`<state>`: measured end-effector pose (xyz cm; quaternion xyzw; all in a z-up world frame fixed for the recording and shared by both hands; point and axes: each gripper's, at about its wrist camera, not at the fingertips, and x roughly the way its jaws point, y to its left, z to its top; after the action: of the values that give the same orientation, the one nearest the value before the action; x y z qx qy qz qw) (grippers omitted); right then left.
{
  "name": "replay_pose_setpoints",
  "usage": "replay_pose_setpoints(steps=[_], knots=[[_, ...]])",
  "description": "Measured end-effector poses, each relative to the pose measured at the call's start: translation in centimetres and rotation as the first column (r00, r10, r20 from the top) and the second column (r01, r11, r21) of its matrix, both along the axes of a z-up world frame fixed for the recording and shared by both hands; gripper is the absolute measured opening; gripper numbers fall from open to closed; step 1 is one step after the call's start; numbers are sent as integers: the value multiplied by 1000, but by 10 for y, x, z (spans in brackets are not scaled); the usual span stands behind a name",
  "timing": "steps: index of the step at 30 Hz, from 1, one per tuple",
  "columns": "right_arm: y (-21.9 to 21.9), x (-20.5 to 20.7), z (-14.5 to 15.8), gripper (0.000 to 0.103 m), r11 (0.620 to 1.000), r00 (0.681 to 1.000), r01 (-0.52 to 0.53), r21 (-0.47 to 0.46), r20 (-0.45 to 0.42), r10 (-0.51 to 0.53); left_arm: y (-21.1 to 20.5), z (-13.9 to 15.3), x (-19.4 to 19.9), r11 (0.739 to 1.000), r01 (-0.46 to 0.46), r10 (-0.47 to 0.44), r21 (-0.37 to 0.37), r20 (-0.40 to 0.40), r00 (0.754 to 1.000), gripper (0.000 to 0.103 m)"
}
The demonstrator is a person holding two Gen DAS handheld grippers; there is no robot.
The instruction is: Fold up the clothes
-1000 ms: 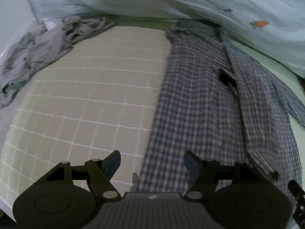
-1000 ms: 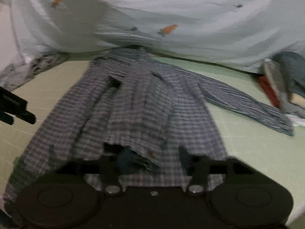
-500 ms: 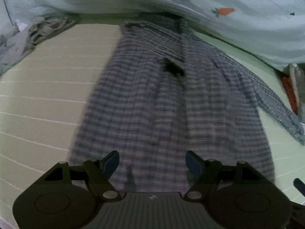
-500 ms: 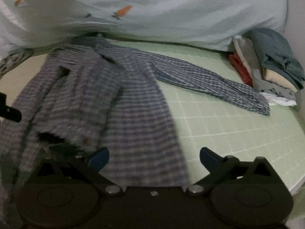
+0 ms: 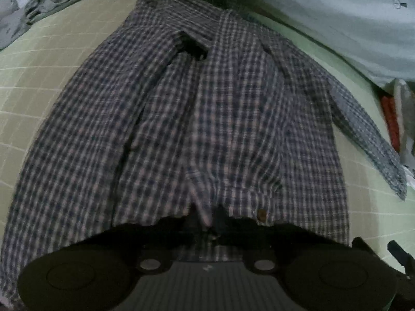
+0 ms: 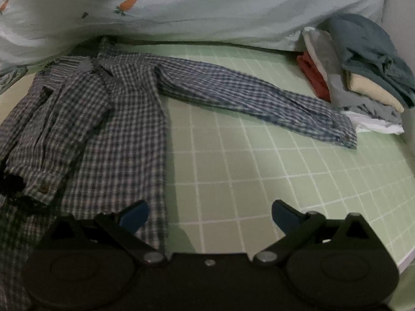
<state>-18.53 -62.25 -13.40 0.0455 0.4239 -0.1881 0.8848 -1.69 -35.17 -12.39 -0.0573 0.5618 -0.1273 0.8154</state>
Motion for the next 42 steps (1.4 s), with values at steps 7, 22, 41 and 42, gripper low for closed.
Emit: replay_pose_setpoints(steps=[7,22,41,42], knots=[[0,2,-3,103,999,999,-35,10,-2,35,34,29,-20,997,-25,29,-69,54,998,3],[93,28,-2,103,991,991,-132,-12,-31,131,168,31,-36,975,-213,211,-67,-36,977,4],[158,54,6,102,1000,993,-22,-2,-114,22,188,-23,4,999,10,-16,-33,-192,981,13],[155,54,6,102,1000,994,-18,1,-110,18,188,-23,6,999,8,-15,-34,-193,981,13]])
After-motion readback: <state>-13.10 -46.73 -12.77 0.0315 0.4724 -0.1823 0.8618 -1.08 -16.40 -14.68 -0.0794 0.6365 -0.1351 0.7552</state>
